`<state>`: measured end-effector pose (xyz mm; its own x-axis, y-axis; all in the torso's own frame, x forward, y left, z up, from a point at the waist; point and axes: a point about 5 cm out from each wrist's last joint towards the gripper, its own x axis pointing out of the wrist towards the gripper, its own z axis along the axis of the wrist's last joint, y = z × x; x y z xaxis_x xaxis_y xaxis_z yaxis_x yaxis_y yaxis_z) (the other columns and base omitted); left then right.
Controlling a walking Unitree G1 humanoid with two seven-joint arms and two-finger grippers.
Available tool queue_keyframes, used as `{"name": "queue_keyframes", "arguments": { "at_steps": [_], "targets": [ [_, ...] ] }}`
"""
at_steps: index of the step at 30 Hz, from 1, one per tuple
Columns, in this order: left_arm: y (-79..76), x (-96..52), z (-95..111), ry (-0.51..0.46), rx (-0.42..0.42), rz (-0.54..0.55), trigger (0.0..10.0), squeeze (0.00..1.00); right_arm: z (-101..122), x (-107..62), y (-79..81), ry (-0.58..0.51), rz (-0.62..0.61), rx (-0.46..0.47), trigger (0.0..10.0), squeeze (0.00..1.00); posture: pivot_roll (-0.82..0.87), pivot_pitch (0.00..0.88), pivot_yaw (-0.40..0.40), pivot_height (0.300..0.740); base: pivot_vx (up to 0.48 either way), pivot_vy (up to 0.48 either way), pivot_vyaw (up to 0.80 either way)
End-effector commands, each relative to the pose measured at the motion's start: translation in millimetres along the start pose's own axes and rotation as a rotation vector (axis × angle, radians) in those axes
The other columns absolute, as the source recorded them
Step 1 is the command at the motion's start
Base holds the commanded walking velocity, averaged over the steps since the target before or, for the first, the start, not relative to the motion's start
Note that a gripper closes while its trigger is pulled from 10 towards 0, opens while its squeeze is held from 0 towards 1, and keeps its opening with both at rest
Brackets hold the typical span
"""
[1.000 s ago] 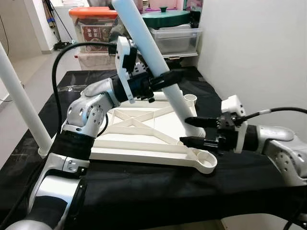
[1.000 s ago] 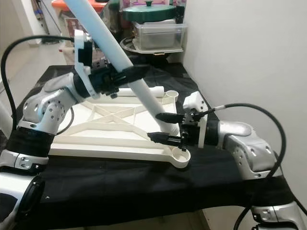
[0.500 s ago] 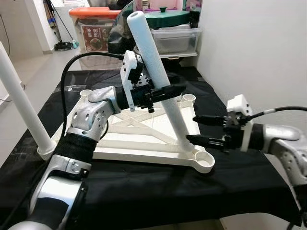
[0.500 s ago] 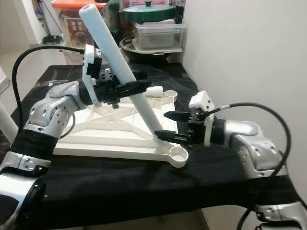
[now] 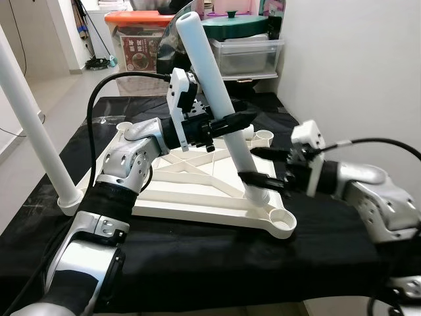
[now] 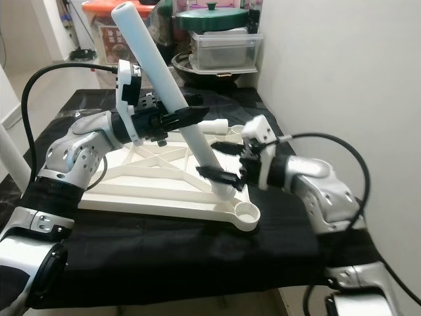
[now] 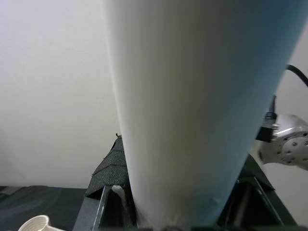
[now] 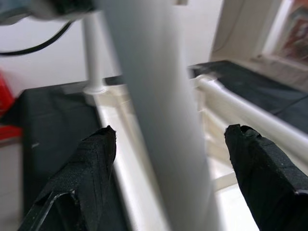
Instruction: Building children table
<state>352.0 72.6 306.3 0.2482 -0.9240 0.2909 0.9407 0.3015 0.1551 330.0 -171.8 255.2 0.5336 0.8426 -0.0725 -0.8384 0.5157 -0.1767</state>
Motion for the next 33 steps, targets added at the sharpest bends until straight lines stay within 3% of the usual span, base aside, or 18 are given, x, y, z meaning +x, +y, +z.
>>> {"name": "queue_keyframes", "arguments": {
  "at_steps": [1,14,33],
  "targets": [
    [0.7,3.1,8,-0.016,0.031,-0.004,10.0,0.00,-3,4.7,-0.6,0.021,-0.019,-0.013,10.0,0.00,0.01,0.000,-0.005,0.740,0.000,0.000,0.00],
    [5.4,5.2,9,-0.031,0.032,0.024,10.0,0.00,-4,25.6,14.5,0.008,0.037,-0.008,10.0,0.00,0.01,0.000,0.002,0.740,0.000,0.000,0.00],
    [8.2,6.7,8,-0.040,0.030,0.040,10.0,0.00,-2,45.5,9.2,-0.018,-0.049,-0.023,10.0,0.00,0.01,0.000,0.000,0.740,0.000,0.000,0.00]
  ]
}}
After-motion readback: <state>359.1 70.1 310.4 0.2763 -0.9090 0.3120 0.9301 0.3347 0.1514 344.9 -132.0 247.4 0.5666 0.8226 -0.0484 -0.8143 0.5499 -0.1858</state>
